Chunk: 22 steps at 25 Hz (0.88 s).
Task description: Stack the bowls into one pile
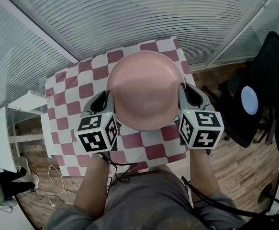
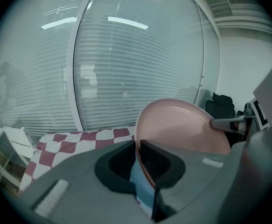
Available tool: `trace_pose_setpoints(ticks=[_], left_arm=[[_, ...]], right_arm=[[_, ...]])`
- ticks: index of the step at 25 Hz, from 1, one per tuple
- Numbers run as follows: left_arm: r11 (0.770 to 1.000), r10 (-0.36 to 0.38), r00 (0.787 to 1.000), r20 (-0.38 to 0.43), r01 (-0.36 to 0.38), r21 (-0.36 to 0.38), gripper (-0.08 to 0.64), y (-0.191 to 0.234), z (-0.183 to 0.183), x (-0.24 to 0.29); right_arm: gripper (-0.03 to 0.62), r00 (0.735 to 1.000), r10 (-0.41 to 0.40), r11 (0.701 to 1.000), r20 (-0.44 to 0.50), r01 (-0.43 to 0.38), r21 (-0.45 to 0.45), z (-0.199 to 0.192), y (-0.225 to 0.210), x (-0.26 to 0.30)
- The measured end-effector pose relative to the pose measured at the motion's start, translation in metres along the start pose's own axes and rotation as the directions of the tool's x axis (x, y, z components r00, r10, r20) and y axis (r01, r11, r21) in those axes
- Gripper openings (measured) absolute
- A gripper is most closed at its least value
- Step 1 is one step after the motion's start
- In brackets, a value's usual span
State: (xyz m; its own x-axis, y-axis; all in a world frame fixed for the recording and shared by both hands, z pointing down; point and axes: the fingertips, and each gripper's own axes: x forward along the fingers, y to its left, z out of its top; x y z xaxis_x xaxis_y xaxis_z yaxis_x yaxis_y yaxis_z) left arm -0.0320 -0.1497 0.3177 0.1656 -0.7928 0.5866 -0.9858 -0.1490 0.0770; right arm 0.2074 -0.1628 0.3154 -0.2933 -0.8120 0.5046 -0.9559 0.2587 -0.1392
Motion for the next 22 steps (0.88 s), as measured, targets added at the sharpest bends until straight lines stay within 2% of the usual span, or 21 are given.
trace_pose_setpoints(ticks=[10, 22], left_arm=[[1.0, -0.011, 0.997, -0.082, 0.011, -0.002, 0.034, 0.005, -0.038, 0.019], [1.0, -0.012, 0.983, -0.184, 0.007, -0.025, 0.034, 0.013, -0.087, 0.051]], right_arm=[[0.052, 0.997, -0.008, 1.0, -0.078, 0.009, 0.009, -0.041, -0.001, 0.013], [0.051, 0.984, -0.017, 1.0, -0.175, 0.021, 0.02, -0.09, -0.005, 0.042]])
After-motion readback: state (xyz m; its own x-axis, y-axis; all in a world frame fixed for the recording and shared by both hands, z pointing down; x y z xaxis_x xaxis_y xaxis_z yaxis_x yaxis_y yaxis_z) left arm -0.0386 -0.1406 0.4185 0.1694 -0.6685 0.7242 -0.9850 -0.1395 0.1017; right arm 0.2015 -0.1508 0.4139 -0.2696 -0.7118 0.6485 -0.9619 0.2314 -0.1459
